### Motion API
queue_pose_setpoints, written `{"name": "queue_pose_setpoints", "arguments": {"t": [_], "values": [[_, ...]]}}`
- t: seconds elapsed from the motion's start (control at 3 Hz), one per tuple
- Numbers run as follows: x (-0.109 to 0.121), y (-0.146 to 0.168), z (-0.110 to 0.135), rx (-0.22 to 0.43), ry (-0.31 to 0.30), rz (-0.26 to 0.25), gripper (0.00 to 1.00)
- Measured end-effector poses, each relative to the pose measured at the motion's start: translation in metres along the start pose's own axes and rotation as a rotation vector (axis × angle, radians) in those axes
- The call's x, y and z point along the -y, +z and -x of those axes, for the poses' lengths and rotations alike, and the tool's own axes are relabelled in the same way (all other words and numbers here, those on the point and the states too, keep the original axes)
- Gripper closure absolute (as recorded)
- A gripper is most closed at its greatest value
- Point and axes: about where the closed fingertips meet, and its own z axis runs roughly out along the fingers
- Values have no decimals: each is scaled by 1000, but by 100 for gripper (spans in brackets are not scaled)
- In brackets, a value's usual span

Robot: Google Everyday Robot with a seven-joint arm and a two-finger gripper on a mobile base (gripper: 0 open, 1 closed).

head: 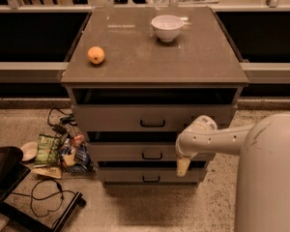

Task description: Open middle drawer

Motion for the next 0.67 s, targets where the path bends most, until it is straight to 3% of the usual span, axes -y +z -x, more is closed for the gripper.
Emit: {"name": "queue_pose_setpoints", "arguments": {"t": [0.33, 0.67], "values": [[6, 15, -2, -21, 26, 21, 19], [-17, 35, -2, -62, 57, 99, 50]]}}
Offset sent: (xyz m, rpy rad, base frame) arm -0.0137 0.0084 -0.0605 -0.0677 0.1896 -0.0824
